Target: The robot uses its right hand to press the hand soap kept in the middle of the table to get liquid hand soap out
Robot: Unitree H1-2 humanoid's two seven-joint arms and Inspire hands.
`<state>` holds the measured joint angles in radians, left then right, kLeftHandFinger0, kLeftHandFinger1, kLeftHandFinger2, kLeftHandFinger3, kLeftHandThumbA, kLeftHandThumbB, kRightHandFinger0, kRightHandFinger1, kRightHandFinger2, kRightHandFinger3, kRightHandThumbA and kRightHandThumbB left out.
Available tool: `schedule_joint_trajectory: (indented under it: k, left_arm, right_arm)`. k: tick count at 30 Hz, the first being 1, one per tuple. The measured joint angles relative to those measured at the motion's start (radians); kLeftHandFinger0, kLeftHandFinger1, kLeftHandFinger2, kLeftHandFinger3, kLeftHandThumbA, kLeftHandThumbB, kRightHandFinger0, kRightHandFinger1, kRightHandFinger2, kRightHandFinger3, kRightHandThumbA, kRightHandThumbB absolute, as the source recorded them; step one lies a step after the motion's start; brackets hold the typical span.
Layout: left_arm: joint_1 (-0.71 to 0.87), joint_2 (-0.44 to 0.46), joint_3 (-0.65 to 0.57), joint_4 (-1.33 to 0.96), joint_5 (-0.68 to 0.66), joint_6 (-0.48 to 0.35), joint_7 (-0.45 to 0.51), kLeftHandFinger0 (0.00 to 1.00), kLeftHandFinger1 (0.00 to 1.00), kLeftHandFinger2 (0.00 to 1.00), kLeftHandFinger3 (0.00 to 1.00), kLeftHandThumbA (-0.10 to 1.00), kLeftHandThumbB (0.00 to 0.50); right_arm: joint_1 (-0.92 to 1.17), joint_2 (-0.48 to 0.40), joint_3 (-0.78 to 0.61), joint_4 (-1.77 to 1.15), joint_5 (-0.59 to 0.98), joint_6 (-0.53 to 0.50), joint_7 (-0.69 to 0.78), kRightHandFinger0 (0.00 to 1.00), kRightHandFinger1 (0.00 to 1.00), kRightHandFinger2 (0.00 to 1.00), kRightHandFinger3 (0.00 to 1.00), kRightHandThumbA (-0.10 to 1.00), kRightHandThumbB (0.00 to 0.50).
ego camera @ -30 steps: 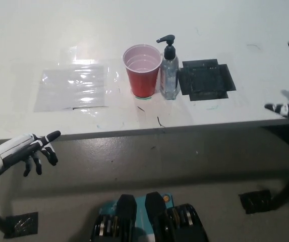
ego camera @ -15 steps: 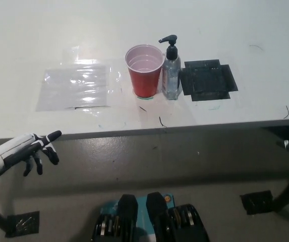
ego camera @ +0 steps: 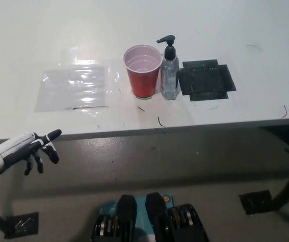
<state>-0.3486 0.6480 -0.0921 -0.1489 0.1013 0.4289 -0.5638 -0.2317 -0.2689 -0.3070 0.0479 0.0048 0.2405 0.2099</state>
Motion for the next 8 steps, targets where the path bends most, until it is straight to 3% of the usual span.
schedule_joint_trajectory:
  k: [2, 4, 8]
  left_arm:
    - [-0.002, -0.001, 0.0, 0.0, 0.0, 0.0, 0.0, 0.2, 0.32, 0.5, 0.75, 1.0, 0.183]
    - [-0.006, -0.001, -0.001, 0.0, 0.0, 0.0, 0.0, 0.19, 0.32, 0.49, 0.74, 1.0, 0.211]
    - [-0.013, -0.003, -0.001, 0.003, 0.0, 0.0, 0.0, 0.16, 0.3, 0.48, 0.72, 1.0, 0.224]
  right_arm:
    - [-0.001, 0.0, -0.003, 0.0, 0.016, 0.013, -0.001, 1.0, 1.0, 1.0, 1.0, 1.0, 0.25]
    - [-0.004, 0.0, -0.005, 0.001, 0.027, 0.022, -0.003, 1.0, 1.0, 1.0, 1.0, 1.0, 0.268]
    - [-0.007, 0.0, -0.007, 0.002, 0.045, 0.038, -0.007, 1.0, 1.0, 1.0, 1.0, 1.0, 0.246]
